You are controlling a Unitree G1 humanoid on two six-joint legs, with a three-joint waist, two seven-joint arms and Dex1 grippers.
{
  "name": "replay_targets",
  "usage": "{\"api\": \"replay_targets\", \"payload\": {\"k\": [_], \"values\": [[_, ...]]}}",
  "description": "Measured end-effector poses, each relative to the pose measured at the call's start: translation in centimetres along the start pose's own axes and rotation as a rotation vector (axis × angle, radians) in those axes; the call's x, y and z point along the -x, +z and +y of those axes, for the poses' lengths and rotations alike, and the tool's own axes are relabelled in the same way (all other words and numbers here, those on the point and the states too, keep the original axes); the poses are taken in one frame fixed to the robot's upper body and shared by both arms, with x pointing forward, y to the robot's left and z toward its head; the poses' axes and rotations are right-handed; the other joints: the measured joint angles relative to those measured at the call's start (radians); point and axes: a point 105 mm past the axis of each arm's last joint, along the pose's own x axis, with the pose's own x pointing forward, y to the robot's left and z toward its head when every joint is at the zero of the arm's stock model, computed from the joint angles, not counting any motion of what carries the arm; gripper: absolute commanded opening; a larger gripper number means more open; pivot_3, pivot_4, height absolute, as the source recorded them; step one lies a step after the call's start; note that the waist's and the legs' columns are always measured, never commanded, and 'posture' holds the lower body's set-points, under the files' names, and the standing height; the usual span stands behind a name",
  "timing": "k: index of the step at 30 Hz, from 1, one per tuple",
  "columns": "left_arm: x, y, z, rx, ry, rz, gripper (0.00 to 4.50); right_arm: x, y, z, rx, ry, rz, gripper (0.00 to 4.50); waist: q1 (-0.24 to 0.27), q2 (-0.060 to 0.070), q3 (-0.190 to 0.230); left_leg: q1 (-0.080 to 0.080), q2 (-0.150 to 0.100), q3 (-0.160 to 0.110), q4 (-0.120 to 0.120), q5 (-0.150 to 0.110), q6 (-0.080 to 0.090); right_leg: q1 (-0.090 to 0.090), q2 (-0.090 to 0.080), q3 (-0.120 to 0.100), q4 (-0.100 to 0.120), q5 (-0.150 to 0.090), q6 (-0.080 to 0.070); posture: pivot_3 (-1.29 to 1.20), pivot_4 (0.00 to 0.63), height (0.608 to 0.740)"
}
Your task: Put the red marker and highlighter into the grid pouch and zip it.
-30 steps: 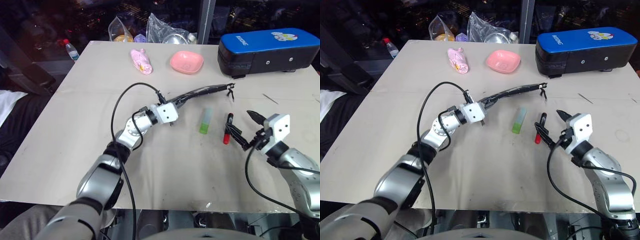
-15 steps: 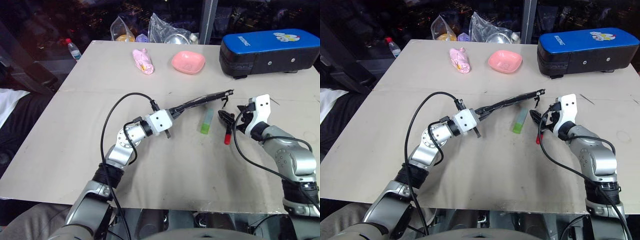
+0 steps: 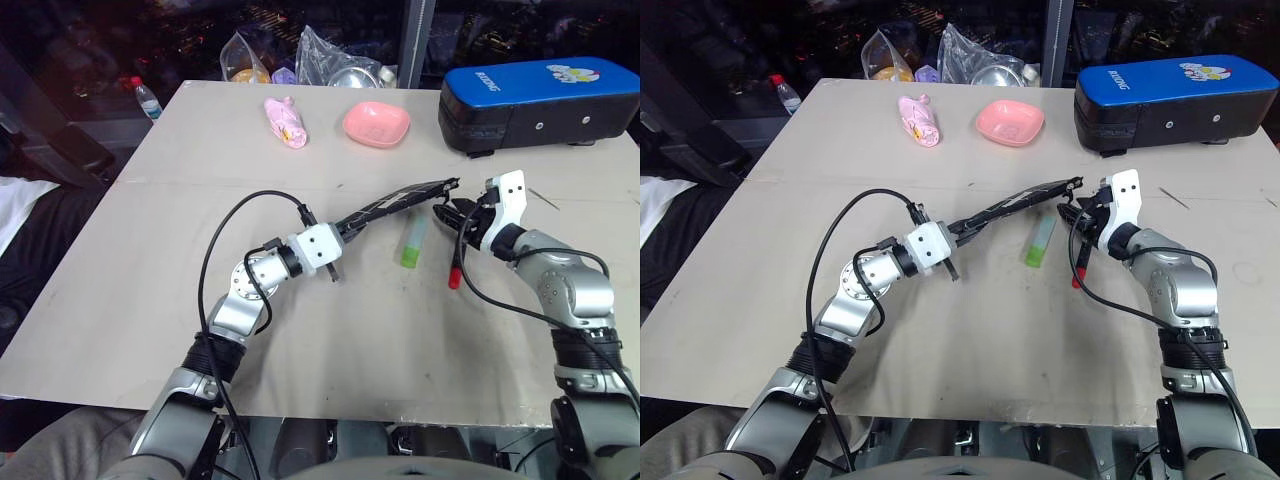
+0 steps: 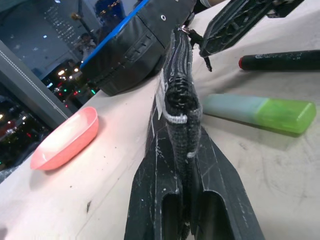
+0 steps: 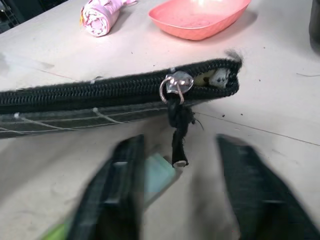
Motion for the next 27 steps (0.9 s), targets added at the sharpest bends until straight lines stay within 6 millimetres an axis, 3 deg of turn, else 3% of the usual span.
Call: {"api": "replay_targets", "payload": {"k": [2,14,27], "values": [[0.0,0.0,0.0,0.000,0.000,0.000,0.00,-0.1,0.4,-0.2,0.020,0.000,-0.013,0.04,0.000,0.000,0.000,0.000,0.000,0.000,0.000,0.000,0.000,0.000,0.000,0.000,0.000,0.000,0.000,0.00,0.150,0.688],[0.2,-0.1,-0.3,0.006,-0.003,0.005,0.00,-0.3,1.2,0.0,0.072,0.038,-0.033,0.04,0.000,0.000,0.000,0.000,0.000,0.000,0.000,0.000,0.000,0.000,0.000,0.000,0.000,0.000,0.000,0.00,0.150,0.688],[0.1,-0.1,-0.3,0.011,0.004,0.003,0.00,0.4,0.2,1.6,0.512,0.170,0.054,0.04,0.000,0.000,0.000,0.000,0.000,0.000,-0.001,0.000,0.000,0.000,0.000,0.000,0.000,0.000,0.000,0.00,0.150,0.688]]}}
